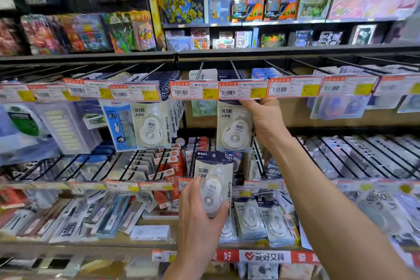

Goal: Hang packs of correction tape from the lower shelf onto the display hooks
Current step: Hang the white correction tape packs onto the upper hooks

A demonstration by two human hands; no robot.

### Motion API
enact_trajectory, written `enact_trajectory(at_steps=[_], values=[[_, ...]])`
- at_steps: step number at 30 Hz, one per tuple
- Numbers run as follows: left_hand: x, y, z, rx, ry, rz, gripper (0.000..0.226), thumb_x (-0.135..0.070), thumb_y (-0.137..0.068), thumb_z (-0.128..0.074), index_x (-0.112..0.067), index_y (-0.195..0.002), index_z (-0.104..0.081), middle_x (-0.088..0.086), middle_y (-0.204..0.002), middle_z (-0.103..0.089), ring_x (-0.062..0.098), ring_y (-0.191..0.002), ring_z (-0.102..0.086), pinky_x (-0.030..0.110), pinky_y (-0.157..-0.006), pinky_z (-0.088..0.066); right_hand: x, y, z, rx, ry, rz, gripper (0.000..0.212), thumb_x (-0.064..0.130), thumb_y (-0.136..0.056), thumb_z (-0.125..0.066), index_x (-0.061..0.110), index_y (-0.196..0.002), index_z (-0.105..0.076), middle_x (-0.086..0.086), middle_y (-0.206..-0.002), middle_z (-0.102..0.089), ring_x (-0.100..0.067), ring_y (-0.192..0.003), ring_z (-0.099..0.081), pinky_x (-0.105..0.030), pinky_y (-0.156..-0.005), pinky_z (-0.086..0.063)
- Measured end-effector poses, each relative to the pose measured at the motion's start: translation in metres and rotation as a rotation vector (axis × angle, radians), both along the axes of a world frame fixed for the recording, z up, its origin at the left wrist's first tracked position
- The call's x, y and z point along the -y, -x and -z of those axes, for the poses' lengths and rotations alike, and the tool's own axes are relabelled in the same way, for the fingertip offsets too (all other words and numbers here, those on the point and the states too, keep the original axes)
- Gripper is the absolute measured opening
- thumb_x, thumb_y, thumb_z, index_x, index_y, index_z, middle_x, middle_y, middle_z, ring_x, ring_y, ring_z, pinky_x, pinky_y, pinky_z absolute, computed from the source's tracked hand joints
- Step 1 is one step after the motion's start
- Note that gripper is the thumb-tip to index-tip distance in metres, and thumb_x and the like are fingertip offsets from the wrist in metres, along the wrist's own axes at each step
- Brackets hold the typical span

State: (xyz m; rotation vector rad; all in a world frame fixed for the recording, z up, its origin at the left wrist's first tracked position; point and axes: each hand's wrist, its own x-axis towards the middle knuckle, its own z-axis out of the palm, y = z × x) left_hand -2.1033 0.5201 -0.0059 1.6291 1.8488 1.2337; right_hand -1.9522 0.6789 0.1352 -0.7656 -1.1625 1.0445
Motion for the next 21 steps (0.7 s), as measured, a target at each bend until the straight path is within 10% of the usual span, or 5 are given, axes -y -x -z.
enact_trajectory(at_steps=[21], values=[[-0.005,-0.004,-0.002,-0.065,-0.044,-0.001,0.082,-0.056,-0.086,-0.065,-0.034,-0.151,-0.020,-0.015,-0.150,-0.023,0.004,-0.137,-0.024,0.025,-0.106,-0.027,-0.074,0.009,0.007,0.461,-0.018,0.403,0.014,0.010,-0.092,-0.064,0.020,-0.086,-0.058,0.002,-0.088,-0.066,-0.018,-0.087,-0.062,-0.037,-0.083,-0.054]])
